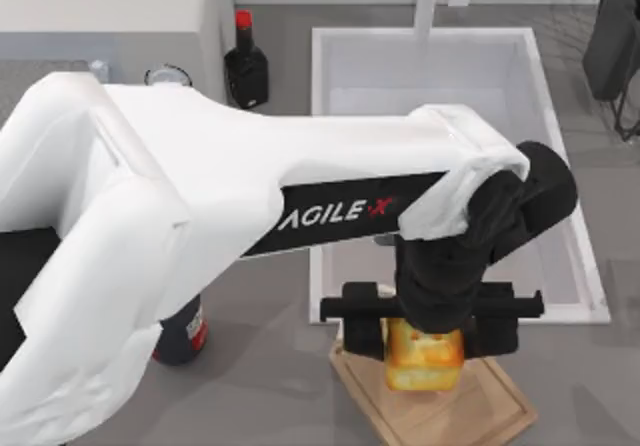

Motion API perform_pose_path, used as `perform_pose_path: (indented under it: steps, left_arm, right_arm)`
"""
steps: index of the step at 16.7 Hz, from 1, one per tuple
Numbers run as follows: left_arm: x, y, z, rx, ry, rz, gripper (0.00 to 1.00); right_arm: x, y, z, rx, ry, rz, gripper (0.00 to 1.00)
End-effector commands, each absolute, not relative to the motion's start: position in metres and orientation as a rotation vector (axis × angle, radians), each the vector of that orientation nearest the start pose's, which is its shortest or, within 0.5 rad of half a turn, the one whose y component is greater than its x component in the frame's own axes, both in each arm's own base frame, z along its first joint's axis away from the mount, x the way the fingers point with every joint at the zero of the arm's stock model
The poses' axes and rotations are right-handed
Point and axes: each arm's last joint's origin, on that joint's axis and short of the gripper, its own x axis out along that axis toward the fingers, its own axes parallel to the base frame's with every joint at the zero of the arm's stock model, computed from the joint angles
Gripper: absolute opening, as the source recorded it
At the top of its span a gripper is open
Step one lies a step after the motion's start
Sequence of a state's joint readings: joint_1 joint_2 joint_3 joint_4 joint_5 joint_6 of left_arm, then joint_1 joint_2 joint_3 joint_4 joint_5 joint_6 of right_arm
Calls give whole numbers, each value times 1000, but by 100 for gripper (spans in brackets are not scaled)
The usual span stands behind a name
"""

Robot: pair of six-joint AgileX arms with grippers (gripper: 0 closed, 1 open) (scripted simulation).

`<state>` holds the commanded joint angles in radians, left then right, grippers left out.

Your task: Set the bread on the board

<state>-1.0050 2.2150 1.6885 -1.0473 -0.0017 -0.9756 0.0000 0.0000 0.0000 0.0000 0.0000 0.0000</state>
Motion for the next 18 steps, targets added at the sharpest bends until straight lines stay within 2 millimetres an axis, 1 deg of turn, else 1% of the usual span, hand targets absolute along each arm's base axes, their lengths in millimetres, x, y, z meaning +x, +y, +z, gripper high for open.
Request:
perform_pose_path:
  steps: [2,15,16,18]
  left_arm:
    - [232,-357,141,20,1568,-11,0]
    - [232,-357,141,20,1568,-11,98]
    - [232,-357,141,20,1568,-11,100]
    - [232,-357,141,20,1568,-11,100]
  right_arm:
    - [106,-1,160,0,0,0,100]
    - [106,-1,160,0,0,0,100]
    - [106,-1,160,0,0,0,100]
    - [106,-1,160,0,0,0,100]
